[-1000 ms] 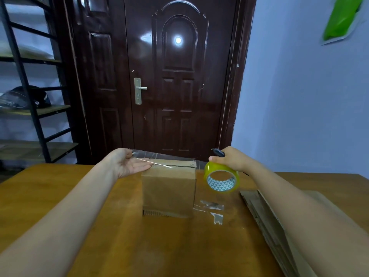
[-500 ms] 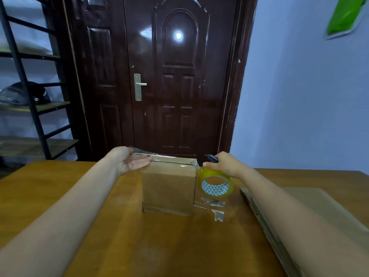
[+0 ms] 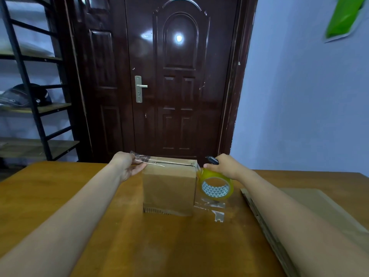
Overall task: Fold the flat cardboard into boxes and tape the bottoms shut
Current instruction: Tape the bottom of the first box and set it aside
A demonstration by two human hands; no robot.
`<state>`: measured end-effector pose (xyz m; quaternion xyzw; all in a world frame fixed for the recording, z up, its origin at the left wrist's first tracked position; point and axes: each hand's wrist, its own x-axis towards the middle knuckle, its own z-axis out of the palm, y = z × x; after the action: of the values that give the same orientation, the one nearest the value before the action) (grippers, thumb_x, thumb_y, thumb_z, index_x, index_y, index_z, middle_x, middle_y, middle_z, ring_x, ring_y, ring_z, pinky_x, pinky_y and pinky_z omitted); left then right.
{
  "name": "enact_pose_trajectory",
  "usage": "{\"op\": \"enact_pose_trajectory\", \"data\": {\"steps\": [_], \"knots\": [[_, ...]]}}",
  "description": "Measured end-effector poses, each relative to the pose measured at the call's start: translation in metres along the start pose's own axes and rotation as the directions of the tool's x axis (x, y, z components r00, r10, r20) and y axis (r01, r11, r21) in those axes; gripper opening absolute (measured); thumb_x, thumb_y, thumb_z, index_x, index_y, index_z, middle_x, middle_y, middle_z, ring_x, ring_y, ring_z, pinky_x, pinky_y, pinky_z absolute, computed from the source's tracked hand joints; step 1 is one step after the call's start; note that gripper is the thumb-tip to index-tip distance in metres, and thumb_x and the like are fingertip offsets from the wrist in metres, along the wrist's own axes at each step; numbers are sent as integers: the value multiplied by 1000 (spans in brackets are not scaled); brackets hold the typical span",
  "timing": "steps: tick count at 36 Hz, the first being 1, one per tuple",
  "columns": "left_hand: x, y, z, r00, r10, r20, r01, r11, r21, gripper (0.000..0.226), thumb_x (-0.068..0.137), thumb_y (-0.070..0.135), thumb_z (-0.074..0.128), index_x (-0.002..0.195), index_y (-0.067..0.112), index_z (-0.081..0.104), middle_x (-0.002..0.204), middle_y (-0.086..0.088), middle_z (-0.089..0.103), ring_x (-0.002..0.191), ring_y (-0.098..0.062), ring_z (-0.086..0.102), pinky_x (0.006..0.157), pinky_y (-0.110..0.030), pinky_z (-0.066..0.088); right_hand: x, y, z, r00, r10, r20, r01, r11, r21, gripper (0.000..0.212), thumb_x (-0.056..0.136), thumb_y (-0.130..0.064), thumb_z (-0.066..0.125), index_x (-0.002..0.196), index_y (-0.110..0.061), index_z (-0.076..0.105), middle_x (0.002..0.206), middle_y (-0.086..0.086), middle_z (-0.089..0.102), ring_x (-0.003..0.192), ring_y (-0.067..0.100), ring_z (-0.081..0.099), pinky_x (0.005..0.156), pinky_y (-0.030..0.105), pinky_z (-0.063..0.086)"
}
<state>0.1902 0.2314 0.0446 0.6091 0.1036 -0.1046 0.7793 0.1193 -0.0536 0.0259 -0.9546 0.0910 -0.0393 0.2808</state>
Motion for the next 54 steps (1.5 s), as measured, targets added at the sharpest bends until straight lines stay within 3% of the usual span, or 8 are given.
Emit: {"op": "enact_pose_trajectory", "data": {"steps": [13, 18, 29, 33, 38, 46, 51, 54], "knots": [[13, -27, -10, 999, -39, -18, 41, 993, 111, 23, 101, 7, 39, 79, 10, 48, 76, -7, 53, 64, -18, 49, 34, -17, 44, -1, 3, 8, 1000, 6, -2, -6, 999, 36, 45, 89, -49, 59, 64, -13, 48, 55, -1, 44, 50, 14, 43, 53, 27, 35], [20, -47, -11, 997, -74, -5, 73, 973, 218, 14, 98, 14, 45, 97, 10, 58, 84, -7, 56, 63, -17, 47, 54, -28, 42, -2, 4, 12, 1000, -2, -4, 2, 997, 79, 43, 90, -46, 59, 62, -15, 48, 52, -3, 43, 46, 10, 42, 49, 23, 34], [20, -65, -6, 995, -96, 18, 85, 940, 330, 24, 93, 37, 52, 89, 14, 59, 95, -7, 60, 96, -27, 55, 98, -47, 44, 0, 4, 14, 1000, -11, -9, 11, 995, 103, 41, 90, -45, 59, 64, -14, 49, 56, -1, 44, 52, 13, 44, 54, 27, 35], [23, -72, -9, 996, -86, 39, 67, 937, 343, 22, 97, 26, 46, 90, 10, 59, 95, -12, 60, 87, -27, 56, 90, -42, 50, -1, 3, 13, 1000, -11, 3, 11, 994, 112, 39, 90, -44, 59, 65, -16, 51, 56, -2, 46, 52, 12, 45, 54, 24, 37], [28, -71, -10, 1000, -13, 16, 5, 896, 443, 22, 97, 8, 38, 97, 1, 58, 81, -15, 59, 70, -26, 54, 54, -31, 49, 1, 4, 13, 1000, -10, 10, 9, 995, 104, 39, 88, -46, 60, 69, -13, 53, 60, 0, 48, 59, 17, 49, 58, 29, 39], [27, -56, -14, 912, 395, -109, -306, 833, 460, 20, 100, 15, 39, 102, 6, 56, 100, -16, 61, 94, -32, 58, 86, -43, 47, -1, 2, 9, 999, -31, 11, 30, 998, 61, 42, 88, -49, 60, 67, -14, 49, 58, 0, 45, 56, 15, 46, 56, 30, 36], [4, -22, 7, 779, 602, 174, -597, 628, 499, 39, 102, 28, 36, 133, 10, 53, 135, -4, 53, 128, -21, 45, 102, -29, 32, -2, 0, 8, 999, -44, 8, 43, 998, 44, 42, 88, -48, 60, 66, -14, 49, 57, 0, 45, 54, 14, 45, 56, 30, 36], [-2, -15, 28, 741, 476, 473, -655, 360, 664, 49, 103, 34, 31, 146, 11, 35, 154, -4, 29, 145, -18, 20, 115, -30, 13, -2, 1, 9, 999, -43, 3, 43, 997, 58, 43, 87, -48, 61, 66, -13, 49, 57, 0, 44, 54, 15, 45, 56, 31, 36]]}}
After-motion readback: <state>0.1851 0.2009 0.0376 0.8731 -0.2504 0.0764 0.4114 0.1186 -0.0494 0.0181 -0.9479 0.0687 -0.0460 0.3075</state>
